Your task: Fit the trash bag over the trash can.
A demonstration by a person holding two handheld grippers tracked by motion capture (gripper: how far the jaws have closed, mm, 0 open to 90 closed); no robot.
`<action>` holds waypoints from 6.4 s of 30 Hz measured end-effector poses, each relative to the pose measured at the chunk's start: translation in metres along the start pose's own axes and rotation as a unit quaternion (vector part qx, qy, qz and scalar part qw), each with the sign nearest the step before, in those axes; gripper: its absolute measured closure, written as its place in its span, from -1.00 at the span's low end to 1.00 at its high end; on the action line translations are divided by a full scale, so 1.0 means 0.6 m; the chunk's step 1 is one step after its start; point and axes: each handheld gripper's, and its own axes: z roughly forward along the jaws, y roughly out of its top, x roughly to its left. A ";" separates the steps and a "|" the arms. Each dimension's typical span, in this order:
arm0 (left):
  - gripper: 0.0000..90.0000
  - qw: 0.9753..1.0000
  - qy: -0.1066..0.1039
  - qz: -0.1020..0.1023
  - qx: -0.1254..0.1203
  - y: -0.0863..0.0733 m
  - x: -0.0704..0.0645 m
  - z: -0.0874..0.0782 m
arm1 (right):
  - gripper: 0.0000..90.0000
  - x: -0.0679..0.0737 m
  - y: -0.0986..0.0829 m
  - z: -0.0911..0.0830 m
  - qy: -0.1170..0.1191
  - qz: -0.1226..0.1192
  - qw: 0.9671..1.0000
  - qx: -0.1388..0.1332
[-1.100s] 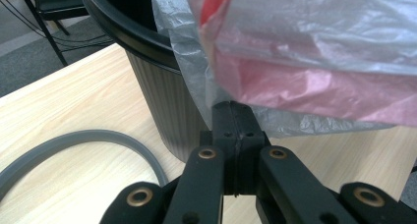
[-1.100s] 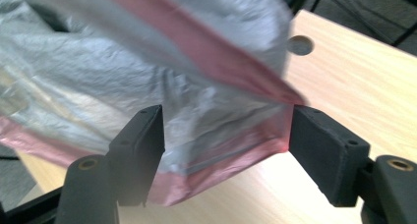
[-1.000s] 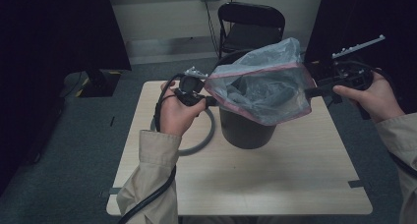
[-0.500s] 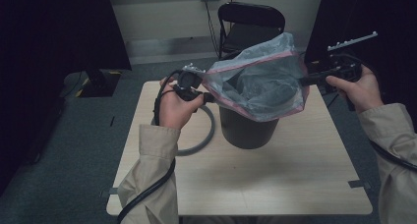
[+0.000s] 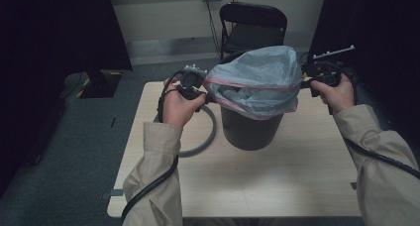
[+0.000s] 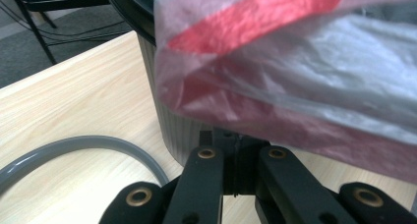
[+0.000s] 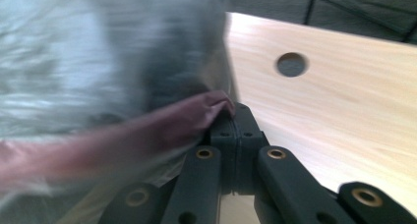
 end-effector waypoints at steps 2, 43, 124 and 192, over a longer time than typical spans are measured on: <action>1.00 1.000 0.000 -0.001 0.000 -0.001 -0.001 0.002 | 1.00 0.007 -0.004 0.007 -0.004 -0.011 1.000 0.009; 1.00 0.999 0.044 -0.004 -0.001 0.004 0.018 0.021 | 0.98 -0.011 0.003 -0.032 -0.043 0.010 0.997 -0.063; 1.00 1.000 0.017 0.015 -0.010 -0.035 -0.002 0.015 | 0.86 0.034 -0.051 -0.041 0.024 -0.072 0.997 0.014; 1.00 0.999 0.020 -0.012 -0.037 -0.002 0.052 0.041 | 1.00 -0.014 -0.042 0.051 0.045 0.006 0.998 -0.042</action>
